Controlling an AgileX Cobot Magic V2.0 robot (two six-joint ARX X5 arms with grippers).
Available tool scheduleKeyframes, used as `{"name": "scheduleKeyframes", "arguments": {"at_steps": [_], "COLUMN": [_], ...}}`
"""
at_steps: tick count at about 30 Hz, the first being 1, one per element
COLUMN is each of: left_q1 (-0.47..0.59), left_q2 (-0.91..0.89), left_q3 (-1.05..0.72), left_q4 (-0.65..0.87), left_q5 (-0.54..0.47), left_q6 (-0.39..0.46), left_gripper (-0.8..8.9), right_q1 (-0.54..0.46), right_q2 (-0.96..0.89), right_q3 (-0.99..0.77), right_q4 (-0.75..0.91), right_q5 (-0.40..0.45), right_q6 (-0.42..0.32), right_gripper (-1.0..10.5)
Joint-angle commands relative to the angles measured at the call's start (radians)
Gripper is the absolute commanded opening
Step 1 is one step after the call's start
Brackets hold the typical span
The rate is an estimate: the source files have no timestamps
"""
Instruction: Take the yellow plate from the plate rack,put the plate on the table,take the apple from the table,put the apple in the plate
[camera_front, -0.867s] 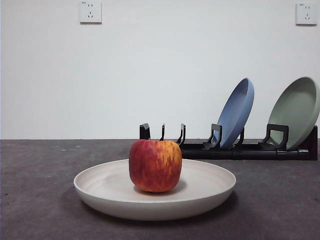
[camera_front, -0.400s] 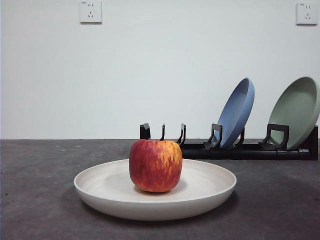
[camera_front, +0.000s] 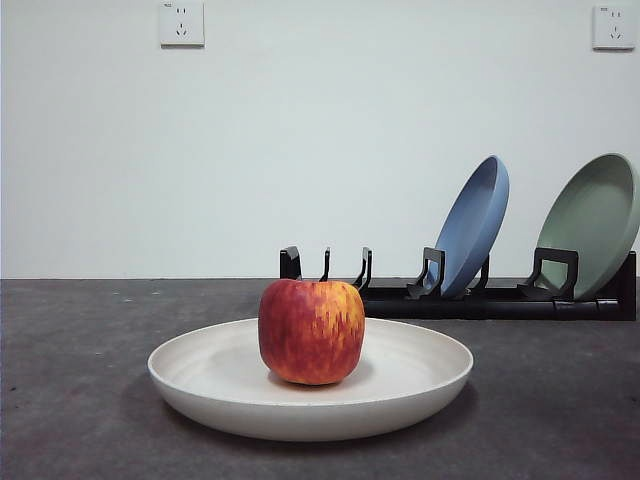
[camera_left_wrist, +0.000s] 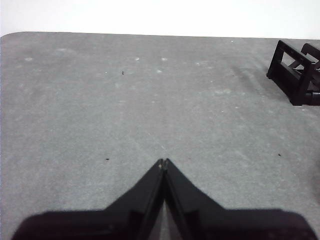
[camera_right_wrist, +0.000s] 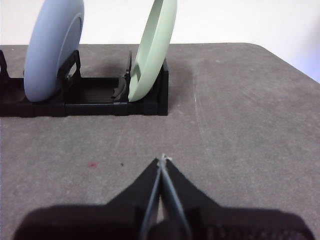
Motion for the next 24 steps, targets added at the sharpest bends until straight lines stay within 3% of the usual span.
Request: {"name": "scheduleKeyframes", "arguments": {"at_steps": [1,24], "left_q1": [0.003,0.003], "left_q2": [0.0,0.0], "left_q3": [-0.01,-0.01], "left_q4": [0.006,0.006], "left_q5": [0.003,0.003], "left_q6": [-0.006,-0.006], "left_gripper": [-0.04,-0.04], "right_q1": [-0.001,-0.001], "right_q2": [-0.003,-0.002], "right_q3": [-0.01,-0.01], "right_q4": [0.005,0.005], "right_q5": [-0.004,-0.003], "right_q6": [0.003,0.014], "right_gripper": [0.0,0.0]}}
